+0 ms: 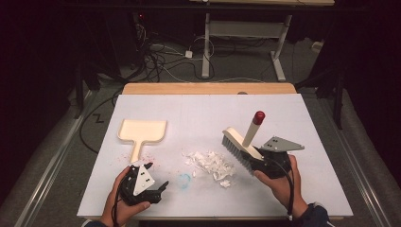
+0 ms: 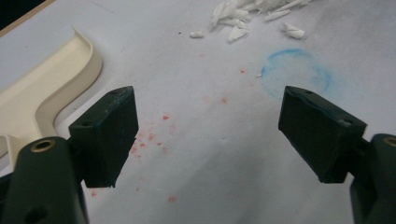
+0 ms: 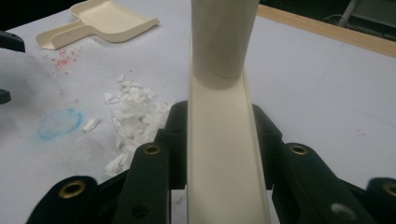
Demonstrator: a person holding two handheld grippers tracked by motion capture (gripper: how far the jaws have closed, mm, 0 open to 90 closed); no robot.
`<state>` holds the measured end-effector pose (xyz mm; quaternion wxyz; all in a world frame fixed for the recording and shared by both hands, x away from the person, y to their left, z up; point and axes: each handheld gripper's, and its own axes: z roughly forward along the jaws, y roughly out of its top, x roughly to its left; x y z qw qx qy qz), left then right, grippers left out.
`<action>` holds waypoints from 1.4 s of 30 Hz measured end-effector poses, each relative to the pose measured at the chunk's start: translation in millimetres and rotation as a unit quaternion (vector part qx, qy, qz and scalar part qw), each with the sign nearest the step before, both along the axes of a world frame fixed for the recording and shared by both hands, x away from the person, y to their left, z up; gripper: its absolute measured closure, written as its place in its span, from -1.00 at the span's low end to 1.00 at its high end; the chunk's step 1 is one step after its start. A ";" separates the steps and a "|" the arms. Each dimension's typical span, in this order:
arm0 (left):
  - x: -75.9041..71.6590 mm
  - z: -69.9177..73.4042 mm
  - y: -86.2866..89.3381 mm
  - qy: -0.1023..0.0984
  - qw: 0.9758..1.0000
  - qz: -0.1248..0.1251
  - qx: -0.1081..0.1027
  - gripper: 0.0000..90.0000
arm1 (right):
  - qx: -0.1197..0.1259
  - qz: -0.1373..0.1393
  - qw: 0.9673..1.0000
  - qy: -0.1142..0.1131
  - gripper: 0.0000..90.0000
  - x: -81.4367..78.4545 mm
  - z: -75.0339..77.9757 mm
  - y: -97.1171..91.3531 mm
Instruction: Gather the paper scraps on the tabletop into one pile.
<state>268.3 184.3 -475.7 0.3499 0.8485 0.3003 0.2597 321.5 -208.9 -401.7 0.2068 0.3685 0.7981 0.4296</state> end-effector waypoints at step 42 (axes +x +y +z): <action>-0.3 -0.2 -0.7 -0.001 1.000 -0.009 0.008 -0.58 | -0.071 0.150 0.986 -0.011 0.51 -20.9 -1.4 -4.3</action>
